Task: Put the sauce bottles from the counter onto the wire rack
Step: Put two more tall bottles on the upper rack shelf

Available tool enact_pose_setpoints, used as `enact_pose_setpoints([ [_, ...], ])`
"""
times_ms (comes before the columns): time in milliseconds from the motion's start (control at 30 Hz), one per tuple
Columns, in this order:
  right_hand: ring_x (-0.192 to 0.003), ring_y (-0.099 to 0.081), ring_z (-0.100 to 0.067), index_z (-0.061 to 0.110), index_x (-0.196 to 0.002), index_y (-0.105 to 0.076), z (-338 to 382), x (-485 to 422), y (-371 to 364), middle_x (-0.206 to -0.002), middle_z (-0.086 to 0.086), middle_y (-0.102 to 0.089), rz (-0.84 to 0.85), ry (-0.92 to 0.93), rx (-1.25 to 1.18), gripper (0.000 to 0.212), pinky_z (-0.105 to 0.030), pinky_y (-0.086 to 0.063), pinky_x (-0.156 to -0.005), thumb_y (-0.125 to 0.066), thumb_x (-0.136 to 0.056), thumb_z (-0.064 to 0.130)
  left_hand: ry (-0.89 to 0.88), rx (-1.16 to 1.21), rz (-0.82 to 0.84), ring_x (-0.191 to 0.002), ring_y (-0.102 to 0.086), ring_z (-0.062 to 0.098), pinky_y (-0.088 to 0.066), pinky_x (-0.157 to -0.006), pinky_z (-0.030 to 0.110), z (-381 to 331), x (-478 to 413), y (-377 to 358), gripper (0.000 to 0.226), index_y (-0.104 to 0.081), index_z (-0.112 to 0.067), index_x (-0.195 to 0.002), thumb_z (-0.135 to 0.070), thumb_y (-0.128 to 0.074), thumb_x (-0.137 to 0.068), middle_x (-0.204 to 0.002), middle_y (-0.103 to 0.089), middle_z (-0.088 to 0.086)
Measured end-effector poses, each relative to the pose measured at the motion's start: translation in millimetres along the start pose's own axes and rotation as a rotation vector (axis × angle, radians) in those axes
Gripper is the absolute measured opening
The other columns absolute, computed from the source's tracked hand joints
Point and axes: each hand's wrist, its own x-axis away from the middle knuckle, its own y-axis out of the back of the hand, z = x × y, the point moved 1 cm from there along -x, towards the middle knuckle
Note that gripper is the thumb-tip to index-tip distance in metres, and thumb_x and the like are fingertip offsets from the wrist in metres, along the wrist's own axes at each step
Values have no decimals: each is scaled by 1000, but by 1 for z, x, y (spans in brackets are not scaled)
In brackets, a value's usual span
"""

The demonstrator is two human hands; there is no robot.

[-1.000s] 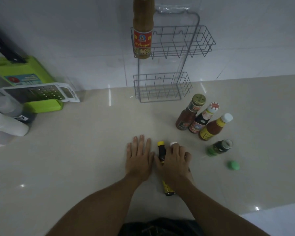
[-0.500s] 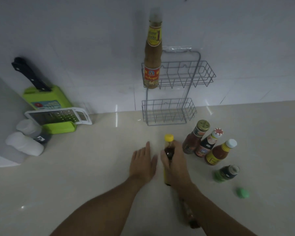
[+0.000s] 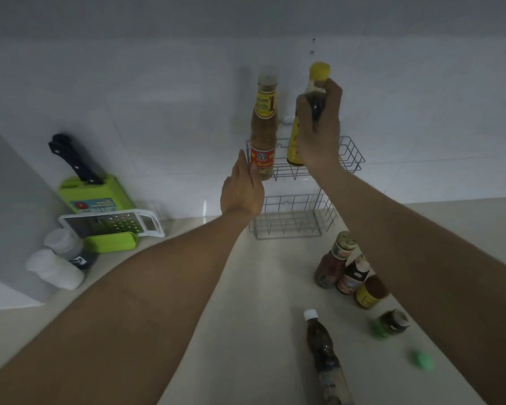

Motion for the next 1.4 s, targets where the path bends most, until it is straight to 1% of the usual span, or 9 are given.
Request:
enact_pose_setpoints([
  [133,-84,-56,-25,20,-137,-36,-10,-17,-19,-92,-10,-53,98,-20,-3,43,-44,-52,-75,-47,-99,36,-4,-25,-13,-126,-55,36,-38,-113,51,0,-7,-8,54,-19,-22,-160,-38,-19,-109,-144,-56,13],
  [300,-76,-58,-4,16,-142,-33,-33,3,-20,-87,4,-56,253,-116,-1,40,-24,-51,-72,-42,-104,24,-1,-75,-35,-111,-58,38,-42,-101,47,-2,-8,-7,52,-21,-22,-159,-33,-22,-109,-127,-62,19],
  [500,-92,-64,-15,14,-133,-35,-42,17,-14,-103,-1,-62,371,-256,25,38,-35,-52,-80,-40,-104,39,1,-13,-27,-107,-62,39,-48,-97,51,2,-9,-11,58,-19,-25,-158,-41,-18,-103,-126,-65,17],
  [733,-103,-64,-22,12,-134,-34,-40,24,-12,-120,-8,-62,411,-404,83,54,-25,-47,-71,-37,-101,55,-3,22,11,-108,-63,36,-50,-95,53,4,-10,-11,58,-17,-32,-157,-48,-14,-101,-129,-65,12],
  [967,-123,-55,-21,11,-154,-17,-25,32,-6,-140,-6,-54,370,-436,132,77,-24,-40,-87,-42,-98,58,92,-35,77,-138,-46,37,-37,-114,48,10,13,-15,68,4,-19,-162,-48,-24,-107,-161,-36,16],
  [1067,-133,-45,-22,7,-152,-24,-21,60,2,-148,-13,-43,222,-304,166,73,-27,-39,-99,-49,-98,51,59,-58,100,-146,-37,32,-30,-121,45,24,43,-29,72,2,-20,-162,-51,-29,-105,-165,-29,12],
  [1167,-120,-51,-15,14,-143,-37,-30,111,16,-135,-10,-52,201,-260,192,57,-24,-43,-92,-48,-99,48,13,-117,251,-156,-17,26,-17,-126,43,47,84,-53,77,4,-21,-162,-59,-27,-103,-171,-11,4],
  [1300,-101,-61,-16,14,-130,-52,-56,195,43,-109,-2,-64,341,-337,309,50,-40,-53,-88,-45,-98,52,-3,-222,449,-158,-1,28,-5,-127,44,78,149,-89,77,9,-25,-161,-63,-20,-101,-172,3,3],
  [1400,-106,-59,-20,16,-129,-54,-76,260,72,-115,-5,-62,448,-421,539,46,-38,-51,-92,-51,-97,48,-2,-270,585,-157,10,28,2,-127,45,98,196,-112,76,12,-26,-161,-63,-18,-101,-171,11,1],
])
